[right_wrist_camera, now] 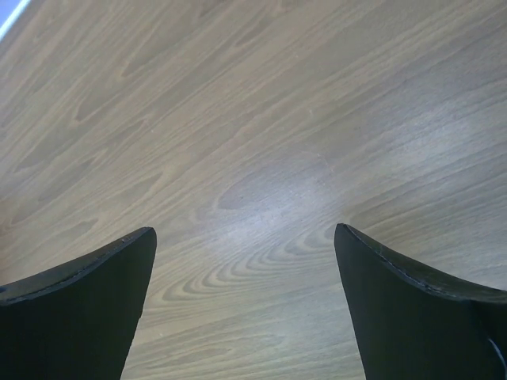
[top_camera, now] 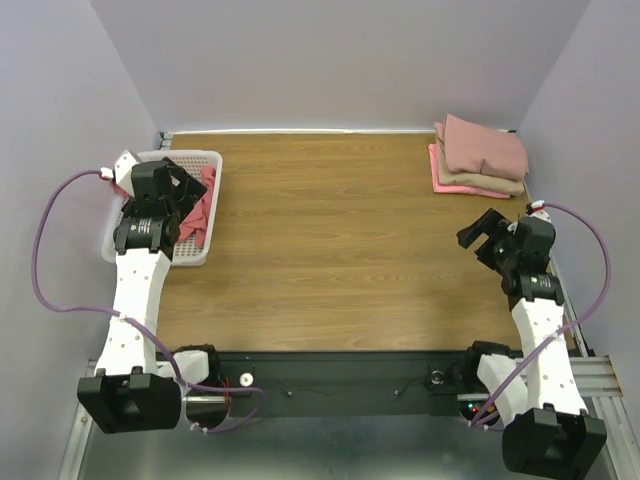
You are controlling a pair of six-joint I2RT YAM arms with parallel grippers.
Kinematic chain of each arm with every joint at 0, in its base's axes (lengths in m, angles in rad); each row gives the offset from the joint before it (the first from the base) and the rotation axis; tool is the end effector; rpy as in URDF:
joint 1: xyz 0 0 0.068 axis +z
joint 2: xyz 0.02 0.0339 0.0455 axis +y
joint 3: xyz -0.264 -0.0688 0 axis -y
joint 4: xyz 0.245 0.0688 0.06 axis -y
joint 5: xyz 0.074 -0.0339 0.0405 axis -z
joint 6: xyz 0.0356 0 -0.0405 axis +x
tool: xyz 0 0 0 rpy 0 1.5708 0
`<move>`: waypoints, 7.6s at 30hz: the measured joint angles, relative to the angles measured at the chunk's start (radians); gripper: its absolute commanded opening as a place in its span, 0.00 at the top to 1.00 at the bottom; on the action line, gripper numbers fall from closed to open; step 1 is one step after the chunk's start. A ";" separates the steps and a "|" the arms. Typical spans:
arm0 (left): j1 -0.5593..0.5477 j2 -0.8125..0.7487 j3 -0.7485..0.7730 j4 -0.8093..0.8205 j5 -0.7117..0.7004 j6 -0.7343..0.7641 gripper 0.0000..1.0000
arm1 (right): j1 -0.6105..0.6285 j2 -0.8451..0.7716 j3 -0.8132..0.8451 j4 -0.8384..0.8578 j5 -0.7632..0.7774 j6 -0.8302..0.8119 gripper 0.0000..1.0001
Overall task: Fold and stack the t-shirts
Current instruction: Grab the tshirt from the pile, then move the tshirt to the center of the board, then flatten the tshirt out
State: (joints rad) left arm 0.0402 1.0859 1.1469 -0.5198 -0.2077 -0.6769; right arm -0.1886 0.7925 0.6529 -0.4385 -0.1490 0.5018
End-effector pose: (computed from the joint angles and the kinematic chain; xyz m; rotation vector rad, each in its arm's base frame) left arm 0.2349 0.0168 0.3737 -0.8314 1.8457 -0.1929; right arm 0.1749 -0.0280 0.2671 0.6486 2.0617 0.3416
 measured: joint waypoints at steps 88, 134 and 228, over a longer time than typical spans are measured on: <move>0.023 0.540 1.044 -0.140 -0.221 0.147 1.00 | 0.000 0.000 0.055 -0.003 -0.025 -0.061 0.00; -0.410 0.265 -0.101 0.178 0.050 -0.094 0.01 | 0.023 -0.027 0.055 -0.051 -0.122 -0.044 0.00; -0.575 0.489 -0.465 0.758 0.174 -0.052 0.71 | 0.589 -0.079 -0.145 -0.397 0.071 0.281 0.00</move>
State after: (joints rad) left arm -0.5346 1.5745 0.6815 0.2382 -0.0338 -0.7292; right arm 0.4007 0.7136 0.5076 -0.8352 -0.0776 0.7830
